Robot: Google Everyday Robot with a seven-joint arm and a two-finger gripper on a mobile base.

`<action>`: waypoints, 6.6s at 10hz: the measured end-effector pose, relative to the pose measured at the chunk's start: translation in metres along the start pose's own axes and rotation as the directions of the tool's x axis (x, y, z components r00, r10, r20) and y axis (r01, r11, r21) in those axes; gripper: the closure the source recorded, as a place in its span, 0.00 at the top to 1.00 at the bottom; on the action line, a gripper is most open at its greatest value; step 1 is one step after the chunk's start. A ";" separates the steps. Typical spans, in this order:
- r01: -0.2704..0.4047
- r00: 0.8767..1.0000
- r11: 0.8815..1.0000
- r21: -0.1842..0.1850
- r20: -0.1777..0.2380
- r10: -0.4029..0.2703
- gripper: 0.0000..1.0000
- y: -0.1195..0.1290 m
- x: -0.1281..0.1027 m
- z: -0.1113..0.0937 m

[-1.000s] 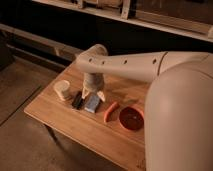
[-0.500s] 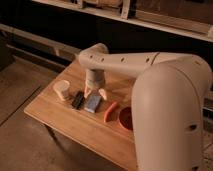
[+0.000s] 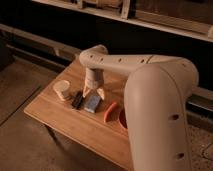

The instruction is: Place the white sponge in the ceramic bowl

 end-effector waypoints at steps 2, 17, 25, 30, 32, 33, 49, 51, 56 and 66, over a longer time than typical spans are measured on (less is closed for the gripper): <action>0.012 1.000 1.000 -0.015 -0.013 -0.012 0.65 0.009 0.001 0.010; 0.003 0.999 1.000 0.012 -0.040 -0.003 0.51 0.002 0.007 0.070; -0.018 1.000 0.999 0.034 0.024 0.017 0.00 -0.003 0.002 0.045; -0.073 0.984 0.994 0.079 0.166 0.059 0.00 -0.021 0.019 -0.042; -0.107 0.972 0.991 0.085 0.216 0.087 0.00 -0.031 0.035 -0.071; -0.130 0.965 0.988 0.088 0.239 0.106 0.00 -0.038 0.046 -0.084; -0.494 0.853 0.868 -0.047 0.167 0.495 0.00 -0.240 0.143 -0.090; -0.459 0.875 0.888 -0.030 0.156 0.458 0.00 -0.238 0.124 -0.086; -0.400 0.910 0.916 -0.024 0.111 0.400 0.00 -0.213 0.095 -0.060; -0.413 0.906 0.910 -0.025 0.087 0.414 0.00 -0.195 0.107 -0.022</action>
